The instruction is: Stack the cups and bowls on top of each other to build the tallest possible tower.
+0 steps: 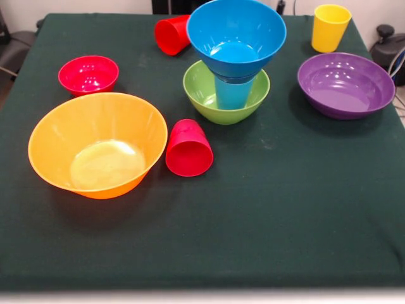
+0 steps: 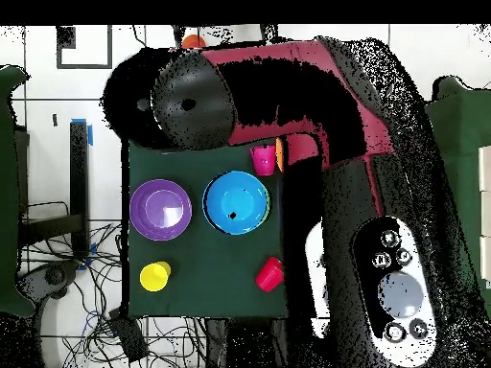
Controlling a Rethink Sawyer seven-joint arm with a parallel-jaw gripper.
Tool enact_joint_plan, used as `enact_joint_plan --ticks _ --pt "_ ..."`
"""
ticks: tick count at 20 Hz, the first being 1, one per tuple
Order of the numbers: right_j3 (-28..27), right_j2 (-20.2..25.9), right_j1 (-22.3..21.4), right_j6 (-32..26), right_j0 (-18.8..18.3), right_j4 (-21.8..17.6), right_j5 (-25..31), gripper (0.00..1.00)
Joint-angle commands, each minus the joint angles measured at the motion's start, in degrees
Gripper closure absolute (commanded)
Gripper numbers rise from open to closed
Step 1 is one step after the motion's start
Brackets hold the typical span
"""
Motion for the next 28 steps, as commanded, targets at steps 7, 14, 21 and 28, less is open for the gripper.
enact_joint_plan --ticks 7,14,21,28 --pt "0.5 -2.1 8.9 -5.4 0.0 -3.4 0.5 0.0" --pt "-12.1 -2.2 14.8 -6.0 1.0 -4.7 5.3 0.0" --pt "-34.7 -0.9 22.5 -9.4 5.7 -8.6 21.7 0.0" --pt "-51.3 4.4 28.4 -15.1 6.8 -15.0 32.1 0.0"
